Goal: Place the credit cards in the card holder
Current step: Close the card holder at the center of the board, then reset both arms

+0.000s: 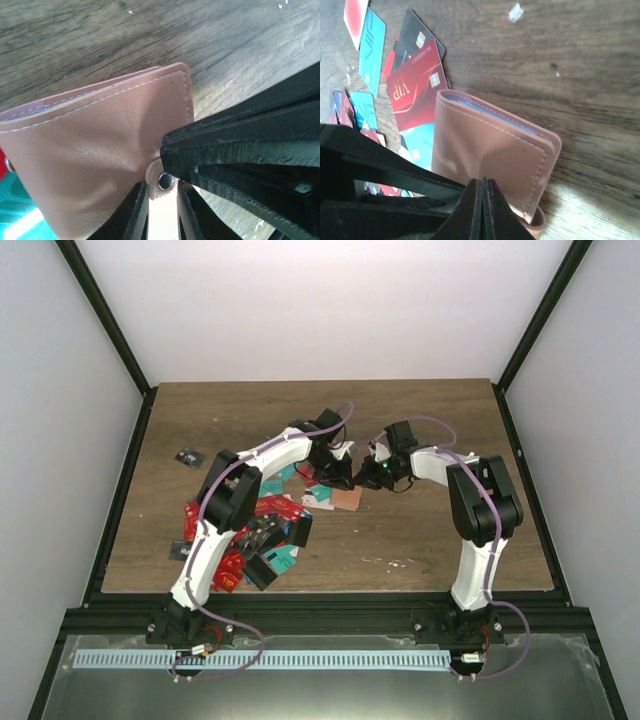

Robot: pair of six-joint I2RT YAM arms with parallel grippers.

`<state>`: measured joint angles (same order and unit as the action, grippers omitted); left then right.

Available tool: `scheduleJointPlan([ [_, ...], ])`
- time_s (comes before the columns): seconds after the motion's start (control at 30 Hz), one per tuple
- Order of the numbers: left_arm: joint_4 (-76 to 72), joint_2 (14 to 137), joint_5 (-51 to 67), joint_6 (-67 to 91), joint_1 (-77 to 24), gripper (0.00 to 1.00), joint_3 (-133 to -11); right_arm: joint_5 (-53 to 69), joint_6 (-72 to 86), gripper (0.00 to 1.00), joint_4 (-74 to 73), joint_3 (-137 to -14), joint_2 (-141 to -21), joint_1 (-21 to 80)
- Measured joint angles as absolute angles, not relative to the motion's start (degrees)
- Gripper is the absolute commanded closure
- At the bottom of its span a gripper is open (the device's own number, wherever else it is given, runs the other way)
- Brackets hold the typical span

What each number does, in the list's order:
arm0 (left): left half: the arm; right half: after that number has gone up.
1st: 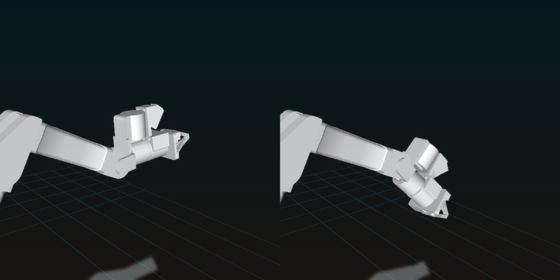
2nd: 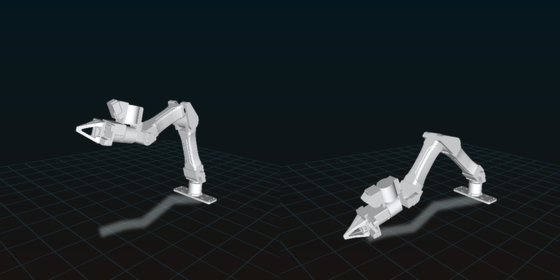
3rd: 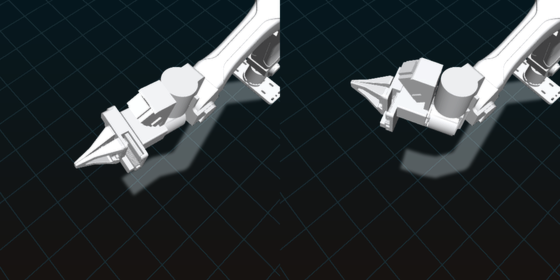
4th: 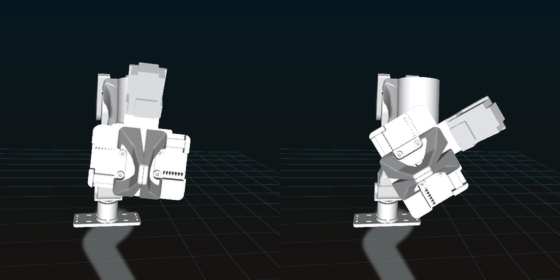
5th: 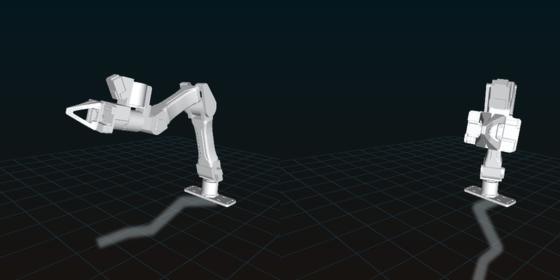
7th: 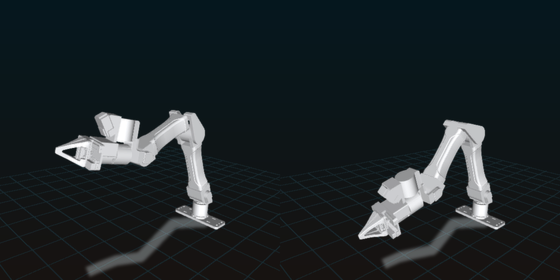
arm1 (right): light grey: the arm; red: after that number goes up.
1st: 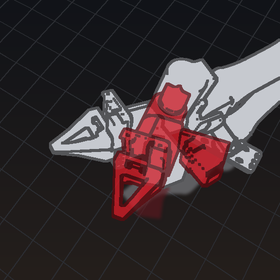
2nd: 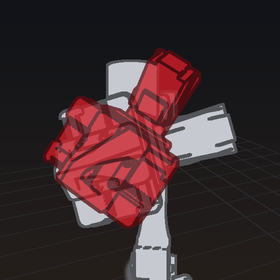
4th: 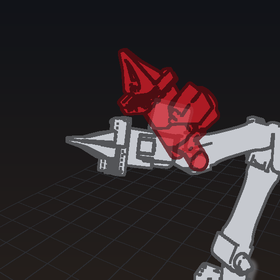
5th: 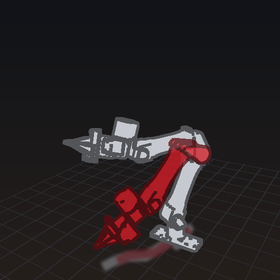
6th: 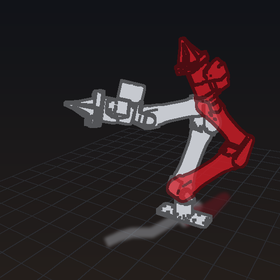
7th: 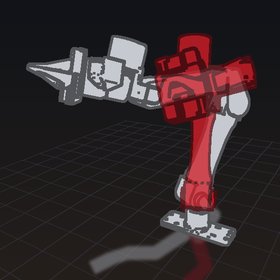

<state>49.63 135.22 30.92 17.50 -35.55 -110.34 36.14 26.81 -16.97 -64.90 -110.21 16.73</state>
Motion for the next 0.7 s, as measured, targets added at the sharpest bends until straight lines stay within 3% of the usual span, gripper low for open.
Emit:
scheduleJointPlan([
  [0.33, 51.59, 134.34, 27.31, 17.72, -35.68, 0.64, -112.40, 34.89, 27.14, 0.86, -21.52, -71.66, -109.58, 16.80],
  [0.5, 53.08, 131.48, 24.77, 17.15, -35.03, 0.52, -112.38, 34.72, 27.42, 0.61, -22.48, -72.49, -106.72, 16.60],
  [0.67, 53.06, 122.17, 19.75, 15.73, -33.43, 0.19, -108.79, 31.70, 26.24, 0.22, -23.24, -72.53, -100.40, 15.86],
  [0.7, 52.58, 118.89, 18.33, 15.55, -32.67, 0.10, -106.76, 30.70, 25.96, 0.09, -23.33, -72.55, -98.94, 15.62],
])
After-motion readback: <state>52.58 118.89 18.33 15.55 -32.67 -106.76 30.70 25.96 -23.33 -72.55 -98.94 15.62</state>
